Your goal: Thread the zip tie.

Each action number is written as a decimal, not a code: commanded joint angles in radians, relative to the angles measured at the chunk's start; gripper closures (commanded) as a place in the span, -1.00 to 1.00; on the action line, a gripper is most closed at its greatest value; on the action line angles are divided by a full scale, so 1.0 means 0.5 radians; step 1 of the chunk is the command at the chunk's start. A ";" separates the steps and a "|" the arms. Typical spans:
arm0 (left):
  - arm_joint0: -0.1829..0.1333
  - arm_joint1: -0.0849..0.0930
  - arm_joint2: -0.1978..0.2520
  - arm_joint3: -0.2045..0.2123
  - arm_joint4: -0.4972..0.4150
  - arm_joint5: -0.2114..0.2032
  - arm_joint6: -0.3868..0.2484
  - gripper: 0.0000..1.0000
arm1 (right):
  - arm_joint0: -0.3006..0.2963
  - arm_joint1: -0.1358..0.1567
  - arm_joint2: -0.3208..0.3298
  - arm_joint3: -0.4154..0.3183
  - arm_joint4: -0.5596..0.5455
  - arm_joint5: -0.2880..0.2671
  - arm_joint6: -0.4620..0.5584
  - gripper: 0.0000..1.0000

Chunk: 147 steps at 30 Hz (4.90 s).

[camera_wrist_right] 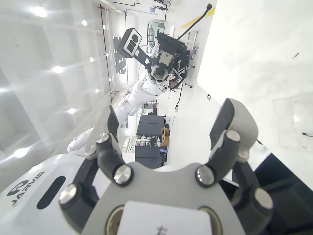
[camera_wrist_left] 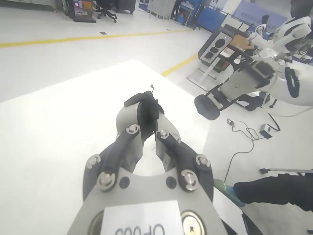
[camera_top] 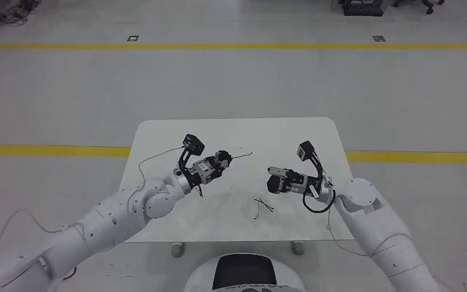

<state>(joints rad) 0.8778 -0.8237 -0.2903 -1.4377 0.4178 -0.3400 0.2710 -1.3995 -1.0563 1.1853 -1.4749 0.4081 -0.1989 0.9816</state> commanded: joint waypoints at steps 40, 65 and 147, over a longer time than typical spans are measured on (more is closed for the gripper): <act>0.319 -0.020 -0.565 -0.160 -1.443 0.000 -1.214 1.00 | 0.163 0.015 0.068 0.295 0.328 -0.282 0.817 -1.00; 0.319 -0.020 -0.565 -0.160 -1.443 0.000 -1.214 1.00 | 0.422 -0.079 -0.078 0.398 -0.021 -0.282 0.684 -1.00; 0.430 -0.182 -0.804 0.048 -2.576 0.438 -2.333 1.00 | 0.486 -0.051 -0.327 0.679 0.687 -0.242 0.817 0.28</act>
<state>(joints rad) 1.0928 -0.9147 -0.6925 -1.4139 -0.8702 -0.1211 -0.8954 -1.1578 -1.0829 1.0278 -1.1372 0.7445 -0.3194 1.3900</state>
